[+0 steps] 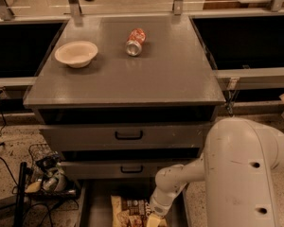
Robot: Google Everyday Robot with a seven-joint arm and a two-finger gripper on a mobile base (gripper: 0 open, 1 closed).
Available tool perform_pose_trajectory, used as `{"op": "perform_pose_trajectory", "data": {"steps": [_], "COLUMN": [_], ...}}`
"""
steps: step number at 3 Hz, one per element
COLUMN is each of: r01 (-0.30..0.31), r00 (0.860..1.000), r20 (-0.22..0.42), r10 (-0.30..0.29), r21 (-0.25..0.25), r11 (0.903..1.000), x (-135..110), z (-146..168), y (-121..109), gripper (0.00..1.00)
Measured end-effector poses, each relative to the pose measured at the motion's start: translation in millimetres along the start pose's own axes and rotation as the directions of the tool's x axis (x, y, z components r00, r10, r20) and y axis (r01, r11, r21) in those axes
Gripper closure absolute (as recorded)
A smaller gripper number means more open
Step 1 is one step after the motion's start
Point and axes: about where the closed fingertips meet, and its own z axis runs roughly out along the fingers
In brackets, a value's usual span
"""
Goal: Pick brown chip bag from bottom drawer and place on counter
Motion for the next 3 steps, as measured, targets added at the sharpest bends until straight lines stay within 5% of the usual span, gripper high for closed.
{"op": "perform_pose_trajectory", "data": {"steps": [2, 3], "r01": [-0.043, -0.077], "r00": [0.999, 0.996], "r20": [0.033, 0.052], "r10": [0.044, 0.079], "r21": [-0.023, -0.048], "r11": [0.9988, 0.9959], "x": [-1, -22], "z": [18, 42], "y": [-11, -34], "gripper": [0.00, 0.00]}}
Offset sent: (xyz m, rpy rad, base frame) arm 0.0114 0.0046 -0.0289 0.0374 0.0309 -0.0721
